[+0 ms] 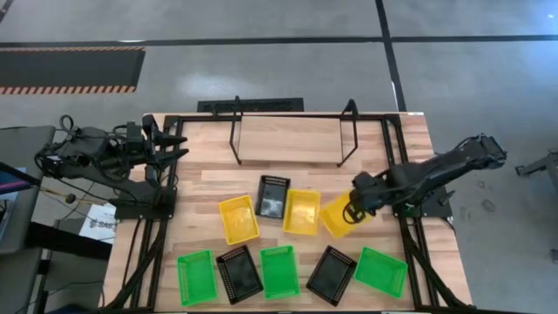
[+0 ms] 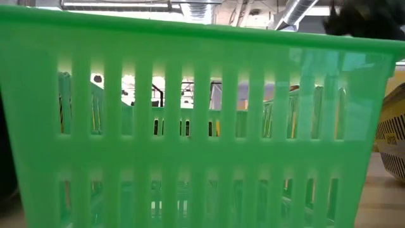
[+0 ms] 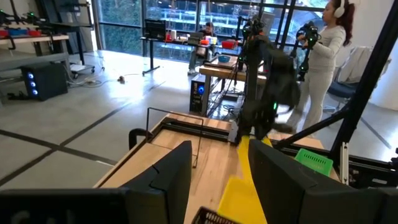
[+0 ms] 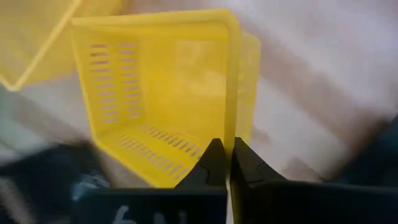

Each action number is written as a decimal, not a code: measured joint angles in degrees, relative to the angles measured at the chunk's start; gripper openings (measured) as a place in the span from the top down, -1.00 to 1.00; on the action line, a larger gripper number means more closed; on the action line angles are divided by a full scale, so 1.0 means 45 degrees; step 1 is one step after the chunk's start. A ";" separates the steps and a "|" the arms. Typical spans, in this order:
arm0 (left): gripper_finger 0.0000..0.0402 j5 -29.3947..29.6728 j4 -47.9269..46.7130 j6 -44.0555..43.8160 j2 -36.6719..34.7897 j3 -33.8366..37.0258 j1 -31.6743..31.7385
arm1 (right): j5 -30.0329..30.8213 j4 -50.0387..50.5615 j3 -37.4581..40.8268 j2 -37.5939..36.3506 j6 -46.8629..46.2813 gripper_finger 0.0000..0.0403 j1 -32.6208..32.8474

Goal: Stack baskets on shelf by color
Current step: Put the bottom right yellow bin on the shelf

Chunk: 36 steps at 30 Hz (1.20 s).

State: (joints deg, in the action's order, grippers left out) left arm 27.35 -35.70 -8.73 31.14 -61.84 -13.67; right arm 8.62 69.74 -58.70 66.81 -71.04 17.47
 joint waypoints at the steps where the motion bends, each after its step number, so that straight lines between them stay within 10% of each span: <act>1: 0.26 0.0000 0.0000 0.0000 0.0000 0.0000 -0.0002 | 0.0693 0.0385 -0.0893 -0.0005 0.0190 0.99 0.0000; 9: 0.26 -0.0005 -0.0460 -0.0031 0.0000 0.0000 0.0000 | 0.6160 0.1432 -0.8292 0.0135 0.3569 0.99 -0.0064; 14: 0.26 -0.0271 -0.0655 -0.0243 -0.0005 0.0000 0.0000 | 0.6519 -0.1322 -1.1189 0.0456 0.8564 0.99 -0.0806; 23: 0.26 -0.0486 -0.0972 -0.0355 -0.0005 0.0000 0.0000 | 0.2760 -0.3526 -1.4128 0.1911 1.2609 0.99 -0.3736; 36: 0.26 -0.1360 -0.1324 -0.0359 -0.0005 0.0000 0.0000 | -0.5082 0.0901 -1.5334 0.5942 1.4782 0.99 -0.9527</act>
State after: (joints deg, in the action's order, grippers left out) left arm 21.23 -41.66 -10.35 31.11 -61.84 -13.67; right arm -14.25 73.79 -127.70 93.55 -4.52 -25.40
